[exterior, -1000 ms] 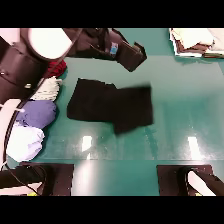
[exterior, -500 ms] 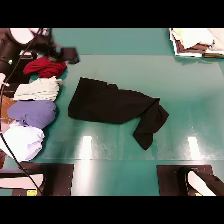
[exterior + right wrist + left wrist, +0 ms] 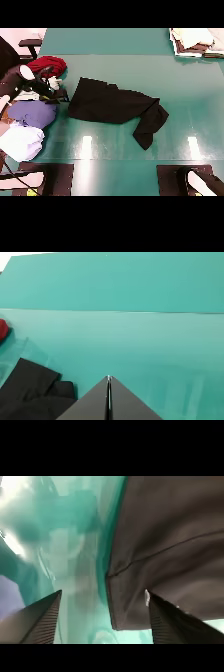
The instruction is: Fold the shirts.
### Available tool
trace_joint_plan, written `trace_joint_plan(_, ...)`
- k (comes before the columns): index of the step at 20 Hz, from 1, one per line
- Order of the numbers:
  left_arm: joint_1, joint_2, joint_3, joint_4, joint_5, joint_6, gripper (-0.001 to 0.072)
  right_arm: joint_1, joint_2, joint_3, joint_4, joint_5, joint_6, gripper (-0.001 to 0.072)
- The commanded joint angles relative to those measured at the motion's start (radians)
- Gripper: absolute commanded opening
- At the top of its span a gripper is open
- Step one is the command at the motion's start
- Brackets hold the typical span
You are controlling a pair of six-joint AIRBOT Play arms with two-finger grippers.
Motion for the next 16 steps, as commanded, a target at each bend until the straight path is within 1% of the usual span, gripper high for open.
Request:
trace_joint_plan(1,-0.028,0.009,-0.125,-0.058,0.106,0.003,0.0623,0.0,-0.014,-0.002,0.005,0.024,0.0,0.0021)
trace_joint_plan(5,-0.104,0.008,-0.132,-0.071,0.175,0.003,0.0621,0.0,-0.05,-0.003,0.005,0.076,0.0,0.0021)
trace_joint_plan(6,-0.104,0.008,-0.132,-0.079,0.178,0.0,0.0514,0.0,-0.062,-0.003,0.004,0.103,0.0,0.0021)
trace_joint_plan(7,-0.1,0.008,-0.126,-0.074,0.177,0.001,0.0258,0.0,-0.074,-0.003,0.002,0.138,0.0,0.0021)
trace_joint_plan(8,-0.096,0.011,-0.112,-0.067,0.171,0.001,0.0058,-0.001,-0.087,-0.006,-0.012,0.177,0.0,0.0021)
trace_joint_plan(9,-0.088,0.026,-0.092,-0.064,0.16,0.002,0.0023,-0.001,-0.094,-0.023,-0.032,0.206,0.0,0.0021)
trace_joint_plan(12,-0.079,0.101,-0.01,-0.043,0.158,0.003,0.0022,-0.002,-0.073,-0.192,-0.092,0.235,0.0,0.0021)
trace_joint_plan(15,-0.079,0.172,0.055,-0.038,0.158,0.013,0.0023,-0.002,-0.035,-0.46,-0.138,0.198,0.001,0.0024)
trace_joint_plan(16,-0.079,0.181,0.066,-0.039,0.158,0.023,0.0023,-0.002,-0.032,-0.546,-0.136,0.161,0.001,0.0112)
